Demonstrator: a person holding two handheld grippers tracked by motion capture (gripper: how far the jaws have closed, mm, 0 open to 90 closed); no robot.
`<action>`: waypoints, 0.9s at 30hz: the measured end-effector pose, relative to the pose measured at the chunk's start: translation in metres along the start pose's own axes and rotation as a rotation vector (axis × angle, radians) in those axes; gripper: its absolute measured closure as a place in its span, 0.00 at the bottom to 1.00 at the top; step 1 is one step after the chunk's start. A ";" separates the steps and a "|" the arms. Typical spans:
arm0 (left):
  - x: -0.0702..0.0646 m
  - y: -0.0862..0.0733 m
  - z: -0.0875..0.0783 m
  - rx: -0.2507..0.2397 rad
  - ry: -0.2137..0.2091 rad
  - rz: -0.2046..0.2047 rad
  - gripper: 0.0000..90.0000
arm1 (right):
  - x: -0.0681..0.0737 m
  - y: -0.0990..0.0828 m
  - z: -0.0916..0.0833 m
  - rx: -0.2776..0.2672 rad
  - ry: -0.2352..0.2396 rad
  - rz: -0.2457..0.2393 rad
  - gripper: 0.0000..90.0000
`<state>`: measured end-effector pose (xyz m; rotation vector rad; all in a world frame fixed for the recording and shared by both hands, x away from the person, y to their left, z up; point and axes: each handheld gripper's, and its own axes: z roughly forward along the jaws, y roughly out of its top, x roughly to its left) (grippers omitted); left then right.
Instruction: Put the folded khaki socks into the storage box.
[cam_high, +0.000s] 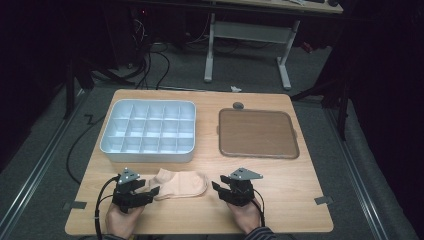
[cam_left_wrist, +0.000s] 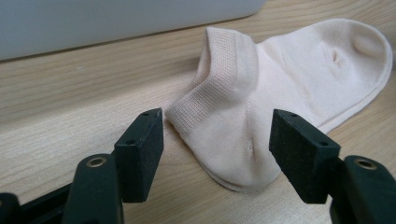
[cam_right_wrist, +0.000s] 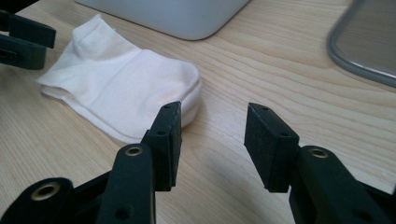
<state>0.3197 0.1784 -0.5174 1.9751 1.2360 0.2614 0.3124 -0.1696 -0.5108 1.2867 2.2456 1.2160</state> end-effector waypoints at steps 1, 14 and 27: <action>0.000 0.000 0.000 0.000 0.000 0.000 0.40 | 0.001 0.001 0.002 0.000 0.002 -0.004 0.62; -0.003 0.000 0.011 0.009 0.047 0.008 0.46 | 0.014 0.016 0.030 0.033 0.015 -0.011 0.62; -0.011 -0.002 0.016 0.004 0.094 0.066 0.59 | 0.013 0.012 0.040 0.104 0.010 -0.041 0.82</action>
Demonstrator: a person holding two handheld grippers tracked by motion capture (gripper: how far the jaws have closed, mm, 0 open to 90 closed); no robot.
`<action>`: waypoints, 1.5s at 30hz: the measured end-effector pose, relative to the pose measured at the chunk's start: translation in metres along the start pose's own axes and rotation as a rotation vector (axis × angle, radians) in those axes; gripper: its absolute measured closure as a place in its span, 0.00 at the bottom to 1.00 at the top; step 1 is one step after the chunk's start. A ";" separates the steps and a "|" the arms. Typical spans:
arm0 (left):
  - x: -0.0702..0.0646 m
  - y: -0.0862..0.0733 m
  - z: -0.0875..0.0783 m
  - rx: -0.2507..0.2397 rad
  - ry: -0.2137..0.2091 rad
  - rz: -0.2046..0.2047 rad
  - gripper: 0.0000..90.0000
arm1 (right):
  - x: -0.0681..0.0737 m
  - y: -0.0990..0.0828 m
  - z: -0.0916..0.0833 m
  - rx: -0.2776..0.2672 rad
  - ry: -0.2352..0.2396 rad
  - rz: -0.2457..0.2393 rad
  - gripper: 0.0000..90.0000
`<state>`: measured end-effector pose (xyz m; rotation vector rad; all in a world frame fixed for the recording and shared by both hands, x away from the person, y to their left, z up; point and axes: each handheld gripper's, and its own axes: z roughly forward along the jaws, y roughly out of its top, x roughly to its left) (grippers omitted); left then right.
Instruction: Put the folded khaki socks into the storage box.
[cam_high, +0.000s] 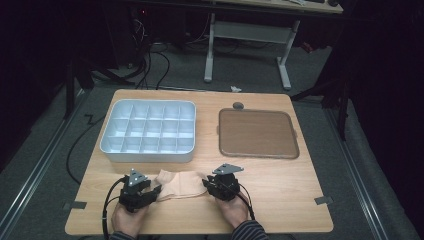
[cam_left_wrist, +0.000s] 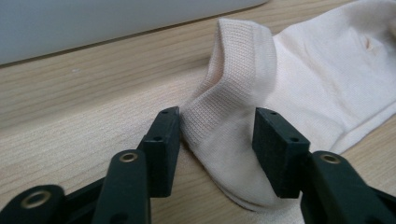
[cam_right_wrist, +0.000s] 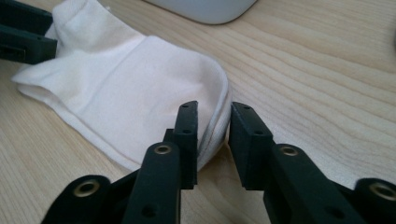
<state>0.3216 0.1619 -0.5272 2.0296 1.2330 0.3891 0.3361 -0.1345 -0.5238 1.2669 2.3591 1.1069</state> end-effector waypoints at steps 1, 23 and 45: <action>0.000 0.000 0.000 0.003 -0.001 -0.001 0.63 | 0.000 -0.002 0.002 0.012 -0.001 -0.006 0.86; 0.001 0.007 0.003 0.018 -0.130 -0.059 0.92 | -0.008 -0.010 -0.012 -0.052 0.013 0.000 0.96; -0.025 0.026 0.018 -0.010 -0.237 -0.030 0.92 | -0.030 -0.032 -0.043 -0.072 -0.050 0.058 0.96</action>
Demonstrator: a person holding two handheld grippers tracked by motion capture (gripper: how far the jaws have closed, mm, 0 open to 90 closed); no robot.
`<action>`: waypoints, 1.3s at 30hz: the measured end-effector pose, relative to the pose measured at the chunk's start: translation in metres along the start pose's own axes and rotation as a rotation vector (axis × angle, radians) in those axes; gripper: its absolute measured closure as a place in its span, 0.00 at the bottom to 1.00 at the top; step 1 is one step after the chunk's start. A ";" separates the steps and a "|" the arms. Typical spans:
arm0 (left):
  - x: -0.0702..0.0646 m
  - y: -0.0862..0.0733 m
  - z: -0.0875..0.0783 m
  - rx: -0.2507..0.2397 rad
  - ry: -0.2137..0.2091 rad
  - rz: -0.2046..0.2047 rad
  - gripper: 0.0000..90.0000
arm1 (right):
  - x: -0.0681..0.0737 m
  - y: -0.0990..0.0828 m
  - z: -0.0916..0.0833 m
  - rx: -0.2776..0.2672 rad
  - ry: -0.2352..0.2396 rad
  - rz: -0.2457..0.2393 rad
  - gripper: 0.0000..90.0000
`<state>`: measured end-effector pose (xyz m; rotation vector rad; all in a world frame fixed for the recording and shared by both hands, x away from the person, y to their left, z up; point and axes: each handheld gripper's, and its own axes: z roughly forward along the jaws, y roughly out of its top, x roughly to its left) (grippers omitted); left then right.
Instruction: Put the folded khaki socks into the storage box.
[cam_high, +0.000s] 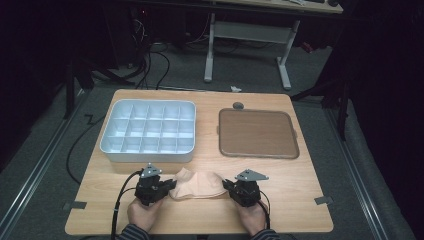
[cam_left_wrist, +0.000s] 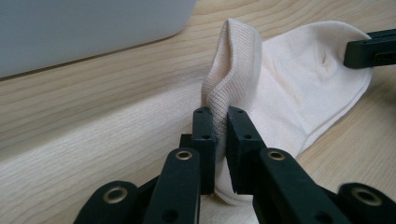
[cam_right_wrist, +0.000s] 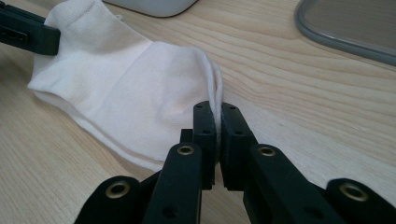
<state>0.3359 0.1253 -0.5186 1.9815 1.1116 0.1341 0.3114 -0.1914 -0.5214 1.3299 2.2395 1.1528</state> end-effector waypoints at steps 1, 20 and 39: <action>-0.001 0.001 0.002 -0.002 -0.008 0.003 0.92 | -0.001 -0.001 -0.001 0.000 -0.002 0.005 0.96; -0.017 0.008 0.024 0.023 -0.017 0.031 0.92 | -0.020 -0.014 -0.013 0.008 -0.048 0.059 0.96; -0.019 0.012 0.030 0.040 0.072 0.055 0.61 | -0.012 0.002 -0.026 -0.058 -0.110 -0.010 0.71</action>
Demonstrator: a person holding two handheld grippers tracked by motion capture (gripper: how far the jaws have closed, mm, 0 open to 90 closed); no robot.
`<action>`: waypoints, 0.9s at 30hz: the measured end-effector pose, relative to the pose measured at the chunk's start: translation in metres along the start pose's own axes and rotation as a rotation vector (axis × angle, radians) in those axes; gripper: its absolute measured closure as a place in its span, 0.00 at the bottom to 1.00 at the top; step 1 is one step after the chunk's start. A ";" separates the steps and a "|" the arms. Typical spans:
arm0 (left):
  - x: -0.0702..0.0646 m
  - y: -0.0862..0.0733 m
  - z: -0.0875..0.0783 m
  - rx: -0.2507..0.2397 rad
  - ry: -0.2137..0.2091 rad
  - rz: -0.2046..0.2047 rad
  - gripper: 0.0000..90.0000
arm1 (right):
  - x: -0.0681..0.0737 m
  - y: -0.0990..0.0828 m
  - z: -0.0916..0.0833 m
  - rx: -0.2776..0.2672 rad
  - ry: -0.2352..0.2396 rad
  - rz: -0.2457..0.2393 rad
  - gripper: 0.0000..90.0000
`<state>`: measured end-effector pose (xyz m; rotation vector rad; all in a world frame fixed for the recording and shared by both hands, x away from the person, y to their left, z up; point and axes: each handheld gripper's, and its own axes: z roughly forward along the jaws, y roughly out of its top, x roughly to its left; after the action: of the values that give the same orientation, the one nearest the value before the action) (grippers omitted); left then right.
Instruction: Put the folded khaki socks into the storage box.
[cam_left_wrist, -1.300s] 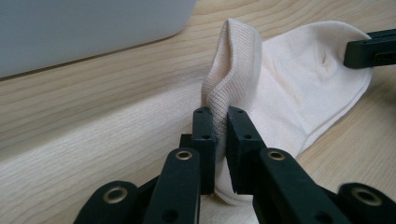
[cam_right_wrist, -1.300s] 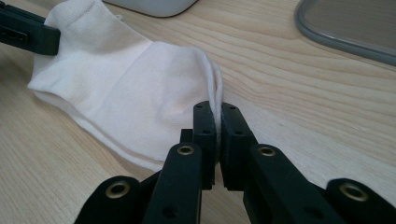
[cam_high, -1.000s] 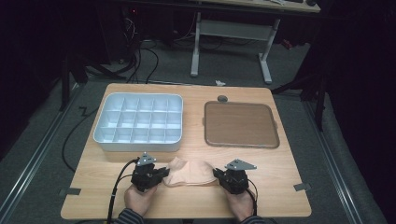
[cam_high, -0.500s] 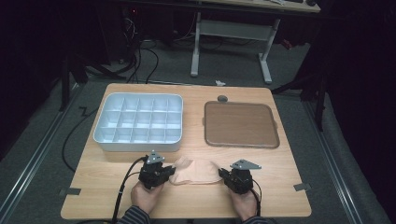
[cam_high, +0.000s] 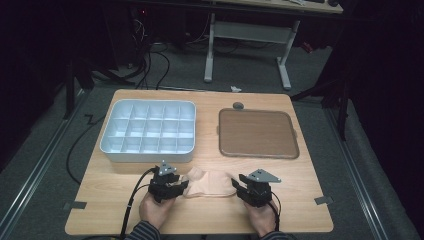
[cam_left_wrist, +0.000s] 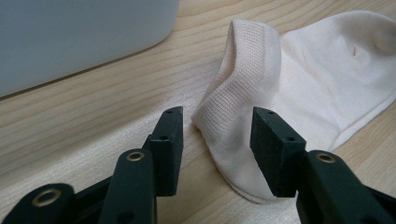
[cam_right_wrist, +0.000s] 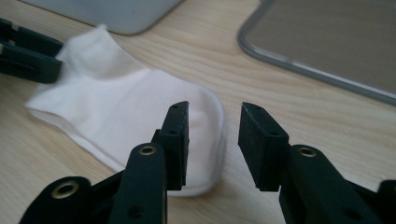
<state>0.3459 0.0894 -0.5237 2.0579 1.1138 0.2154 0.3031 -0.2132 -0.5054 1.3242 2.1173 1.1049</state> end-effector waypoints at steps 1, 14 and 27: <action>0.000 0.000 0.002 0.008 0.006 0.007 0.61 | 0.004 0.004 -0.002 -0.013 0.025 -0.011 0.77; -0.003 -0.002 0.002 0.008 0.019 0.040 0.62 | 0.059 0.016 0.050 0.088 0.210 -0.060 0.97; -0.005 -0.001 0.004 0.003 0.024 0.032 0.69 | 0.066 0.010 0.061 0.128 0.192 -0.098 0.99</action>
<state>0.3438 0.0838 -0.5260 2.0819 1.0973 0.2549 0.3192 -0.1277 -0.5300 1.1959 2.4009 1.1111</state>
